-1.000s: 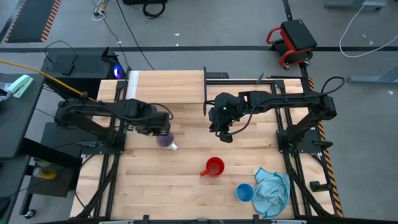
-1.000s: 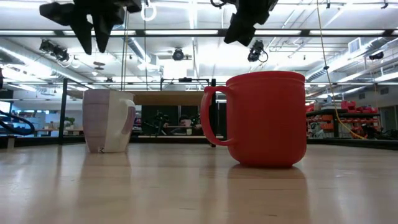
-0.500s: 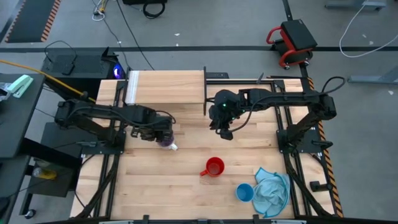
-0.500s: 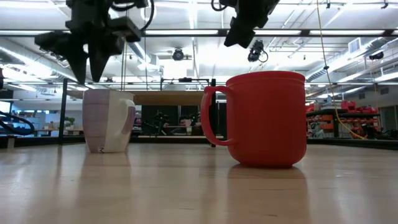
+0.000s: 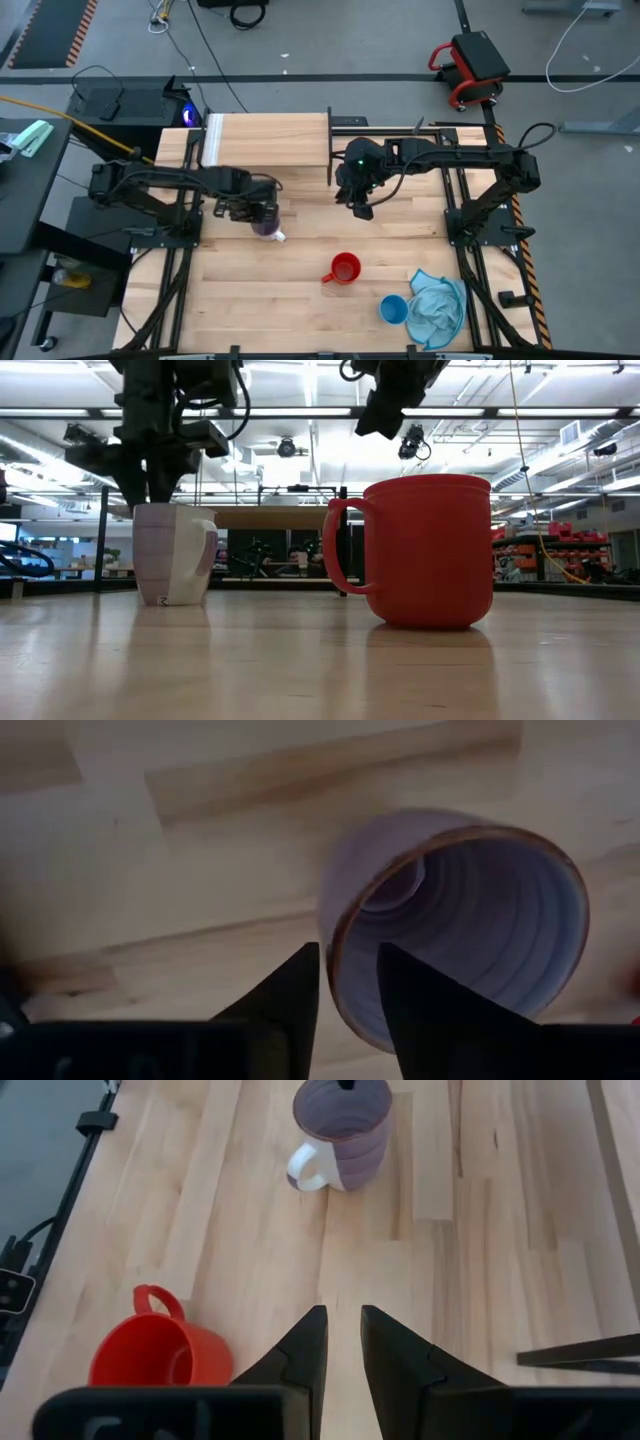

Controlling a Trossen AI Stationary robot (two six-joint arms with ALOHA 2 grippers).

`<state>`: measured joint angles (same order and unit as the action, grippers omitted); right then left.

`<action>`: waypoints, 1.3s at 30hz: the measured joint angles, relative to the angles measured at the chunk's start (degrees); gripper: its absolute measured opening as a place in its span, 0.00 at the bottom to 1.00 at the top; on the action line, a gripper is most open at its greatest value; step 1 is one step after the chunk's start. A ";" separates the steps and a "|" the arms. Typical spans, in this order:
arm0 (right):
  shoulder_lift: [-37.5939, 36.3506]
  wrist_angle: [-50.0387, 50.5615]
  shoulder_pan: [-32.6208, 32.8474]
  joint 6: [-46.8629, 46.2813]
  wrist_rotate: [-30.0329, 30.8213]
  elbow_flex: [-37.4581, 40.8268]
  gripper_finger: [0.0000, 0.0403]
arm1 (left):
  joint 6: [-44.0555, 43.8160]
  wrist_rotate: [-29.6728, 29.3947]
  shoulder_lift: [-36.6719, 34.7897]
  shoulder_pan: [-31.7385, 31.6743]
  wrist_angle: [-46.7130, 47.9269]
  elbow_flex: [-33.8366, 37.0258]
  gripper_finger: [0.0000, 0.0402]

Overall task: Stack small to large cups/mugs on shelf
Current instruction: Put the purple mug on the shelf

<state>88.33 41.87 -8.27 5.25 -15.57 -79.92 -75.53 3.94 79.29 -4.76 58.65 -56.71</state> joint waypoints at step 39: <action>0.02 -3.06 -1.94 4.41 0.04 0.00 0.18 | 49.29 -2.14 0.02 -6.21 -0.22 -0.04 0.04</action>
<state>88.35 38.81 -10.21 9.66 -15.53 -79.92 -26.25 1.80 79.30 -10.97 58.43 -56.75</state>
